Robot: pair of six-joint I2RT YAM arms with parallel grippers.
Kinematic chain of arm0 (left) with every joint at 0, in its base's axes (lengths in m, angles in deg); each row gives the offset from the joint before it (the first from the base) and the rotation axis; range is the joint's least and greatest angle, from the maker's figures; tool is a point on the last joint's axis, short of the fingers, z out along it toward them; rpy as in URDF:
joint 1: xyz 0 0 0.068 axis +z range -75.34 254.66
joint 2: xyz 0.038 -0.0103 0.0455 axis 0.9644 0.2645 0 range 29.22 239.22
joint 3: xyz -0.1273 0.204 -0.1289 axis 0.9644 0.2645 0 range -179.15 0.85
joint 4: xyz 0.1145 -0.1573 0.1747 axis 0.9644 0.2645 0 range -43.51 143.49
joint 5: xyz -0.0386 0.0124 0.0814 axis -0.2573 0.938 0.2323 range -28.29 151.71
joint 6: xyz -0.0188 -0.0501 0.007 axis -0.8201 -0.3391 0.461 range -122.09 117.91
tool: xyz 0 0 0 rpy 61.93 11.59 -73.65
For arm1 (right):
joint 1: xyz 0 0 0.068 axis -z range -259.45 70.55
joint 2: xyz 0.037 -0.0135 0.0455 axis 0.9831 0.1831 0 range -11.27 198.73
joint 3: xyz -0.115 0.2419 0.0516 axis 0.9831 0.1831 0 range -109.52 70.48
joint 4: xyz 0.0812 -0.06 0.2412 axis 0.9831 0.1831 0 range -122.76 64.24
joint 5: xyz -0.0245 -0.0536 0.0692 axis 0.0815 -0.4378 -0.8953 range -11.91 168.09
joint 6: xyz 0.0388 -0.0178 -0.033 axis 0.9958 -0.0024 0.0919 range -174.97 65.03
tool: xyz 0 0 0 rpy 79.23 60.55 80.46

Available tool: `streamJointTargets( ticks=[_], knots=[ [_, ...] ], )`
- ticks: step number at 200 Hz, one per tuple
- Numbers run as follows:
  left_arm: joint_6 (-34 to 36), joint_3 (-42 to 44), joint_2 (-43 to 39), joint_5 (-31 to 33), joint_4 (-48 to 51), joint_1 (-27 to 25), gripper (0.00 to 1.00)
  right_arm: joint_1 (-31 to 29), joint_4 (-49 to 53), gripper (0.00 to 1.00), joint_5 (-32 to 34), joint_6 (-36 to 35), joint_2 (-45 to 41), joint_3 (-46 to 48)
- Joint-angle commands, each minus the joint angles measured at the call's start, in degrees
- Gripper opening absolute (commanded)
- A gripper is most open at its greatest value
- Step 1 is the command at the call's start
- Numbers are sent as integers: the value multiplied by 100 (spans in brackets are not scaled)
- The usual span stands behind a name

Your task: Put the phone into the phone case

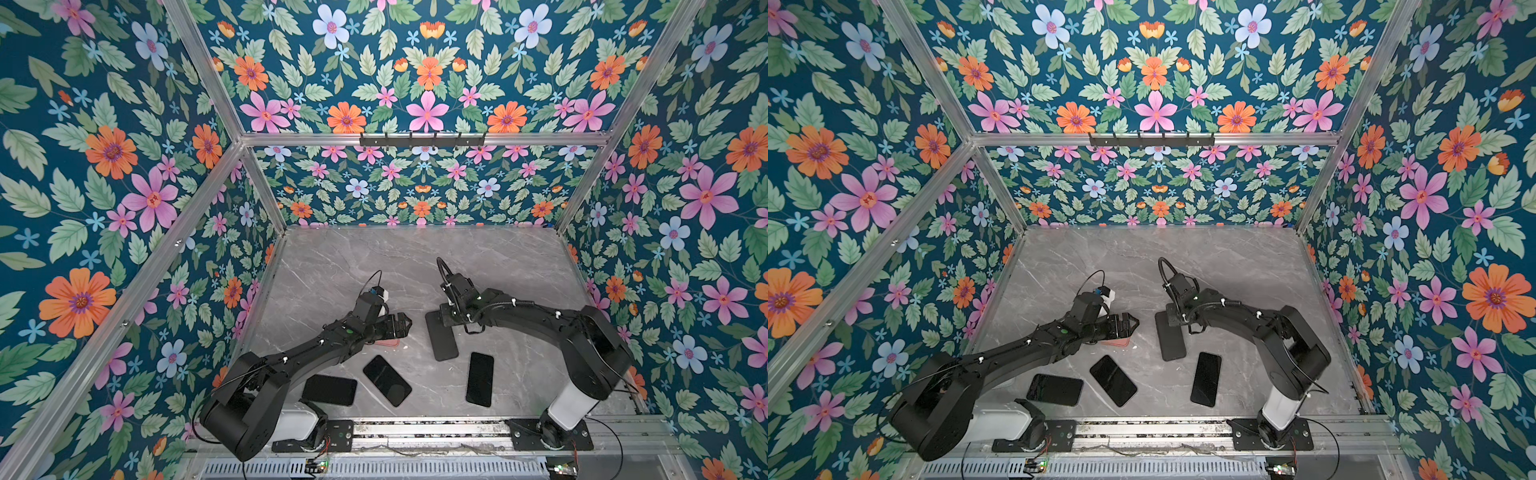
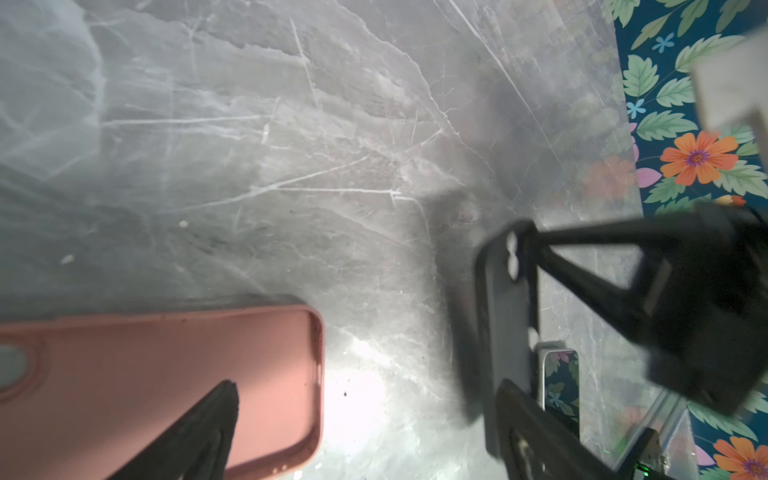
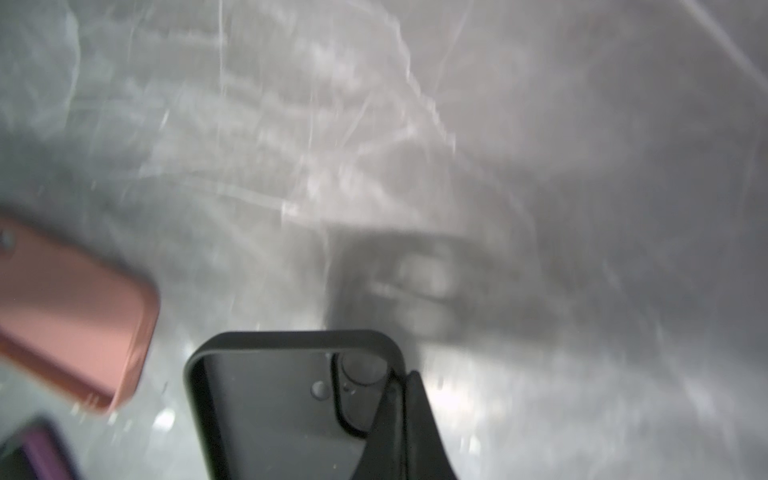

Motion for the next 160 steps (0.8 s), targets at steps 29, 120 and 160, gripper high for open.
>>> streamJointTargets(
  ticks=[29, 120, 160],
  knots=[
    [179, -282, 408, -221, -168, 5, 97, 401, -81, 5, -407, -772, 841, -887],
    [335, -560, 803, -353, -146, 4, 98, 476, 248, 31, -463, -920, 1182, -1343],
    [332, -594, 766, -412, -84, 1, 98, 419, 710, 38, -457, -376, 260, -734]
  ],
)
